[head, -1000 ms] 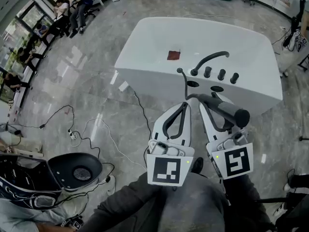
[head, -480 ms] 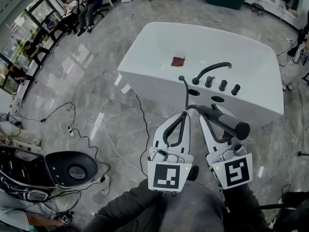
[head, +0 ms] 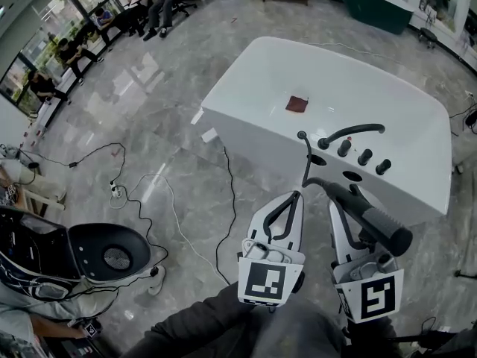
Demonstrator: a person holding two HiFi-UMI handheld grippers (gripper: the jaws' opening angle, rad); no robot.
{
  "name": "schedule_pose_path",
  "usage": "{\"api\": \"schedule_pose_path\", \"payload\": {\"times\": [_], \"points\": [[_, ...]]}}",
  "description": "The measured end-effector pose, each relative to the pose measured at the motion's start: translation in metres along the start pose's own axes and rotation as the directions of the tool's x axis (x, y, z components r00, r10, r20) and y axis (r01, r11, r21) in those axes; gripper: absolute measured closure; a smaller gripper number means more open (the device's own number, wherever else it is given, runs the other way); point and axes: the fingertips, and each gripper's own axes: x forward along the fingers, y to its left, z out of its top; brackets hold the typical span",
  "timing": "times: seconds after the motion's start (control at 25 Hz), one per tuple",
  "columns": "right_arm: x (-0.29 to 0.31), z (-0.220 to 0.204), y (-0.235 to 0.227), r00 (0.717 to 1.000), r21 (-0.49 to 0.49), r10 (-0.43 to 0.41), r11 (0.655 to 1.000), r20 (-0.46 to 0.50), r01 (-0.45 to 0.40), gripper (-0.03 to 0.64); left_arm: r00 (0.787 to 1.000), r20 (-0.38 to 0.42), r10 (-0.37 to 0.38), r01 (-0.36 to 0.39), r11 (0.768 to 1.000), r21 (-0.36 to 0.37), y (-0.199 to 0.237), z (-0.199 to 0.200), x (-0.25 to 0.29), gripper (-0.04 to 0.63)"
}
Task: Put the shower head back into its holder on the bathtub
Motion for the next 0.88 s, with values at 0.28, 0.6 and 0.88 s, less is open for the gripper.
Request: {"api": "schedule_pose_path", "payload": {"times": [0.28, 0.6, 0.88], "points": [[0.051, -0.016, -0.013, 0.998, -0.013, -0.032, 0.999, -0.052, 0.031, 0.474, 0.999, 0.027, -0.041, 0.042, 0.998, -0.035, 0.042, -0.009, 0.053, 0.592], [0.115, -0.016, -0.029, 0.992, -0.037, -0.084, 0.996, -0.093, 0.081, 0.474, 0.996, 0.021, -0.090, 0.091, 0.994, -0.065, 0.089, -0.008, 0.105, 0.592], [0.155, 0.006, -0.040, 0.988, -0.080, -0.136, 0.988, -0.068, 0.130, 0.474, 0.989, 0.054, -0.135, 0.139, 0.987, -0.079, 0.116, 0.004, 0.129, 0.592]]}}
